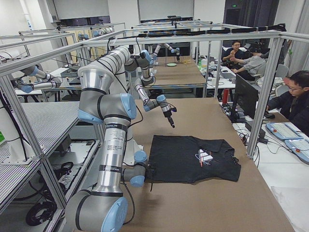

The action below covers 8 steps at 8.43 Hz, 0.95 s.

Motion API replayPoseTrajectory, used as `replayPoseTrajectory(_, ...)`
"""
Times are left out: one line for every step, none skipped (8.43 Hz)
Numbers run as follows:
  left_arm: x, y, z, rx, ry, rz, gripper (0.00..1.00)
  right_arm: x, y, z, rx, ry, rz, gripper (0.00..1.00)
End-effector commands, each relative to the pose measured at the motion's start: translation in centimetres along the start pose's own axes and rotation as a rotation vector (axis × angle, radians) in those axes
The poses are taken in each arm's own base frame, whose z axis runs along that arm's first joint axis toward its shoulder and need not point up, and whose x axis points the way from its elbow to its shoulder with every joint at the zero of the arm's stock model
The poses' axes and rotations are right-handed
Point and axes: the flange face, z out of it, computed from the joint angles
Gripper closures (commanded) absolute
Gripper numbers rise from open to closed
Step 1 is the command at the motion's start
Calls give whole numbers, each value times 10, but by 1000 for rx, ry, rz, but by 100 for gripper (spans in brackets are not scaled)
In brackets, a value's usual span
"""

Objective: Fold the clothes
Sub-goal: 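Grasp the hem corners with both grippers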

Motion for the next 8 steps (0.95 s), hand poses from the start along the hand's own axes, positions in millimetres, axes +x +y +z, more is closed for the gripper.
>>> replayPoseTrajectory(17, 44, -1, -8, 33, -11, 0, -17, 2, -23, -8, -50, 16, 100)
replayPoseTrajectory(11, 46, -2, -9, 23, -8, 0, -19, 2, -25, -8, -55, 16, 100)
replayPoseTrajectory(0, 61, -4, -10, 26, 10, 0, -17, -2, -27, -4, -51, 20, 100)
replayPoseTrajectory(-11, 86, -2, 4, 27, 38, 0, -14, -7, -30, -5, -47, 26, 100)
replayPoseTrajectory(-13, 97, -2, 2, 25, 45, 0, -13, -15, -35, -4, -49, 33, 100)
replayPoseTrajectory(-23, 115, 0, -23, 7, 52, 0, -13, -21, -39, -8, -51, 36, 100)
replayPoseTrajectory(-22, 129, 0, -19, 9, 55, 0, -14, -21, -41, -12, -54, 35, 100)
replayPoseTrajectory(-22, 143, 1, -26, 9, 61, 0, -15, -21, -40, -12, -56, 34, 100)
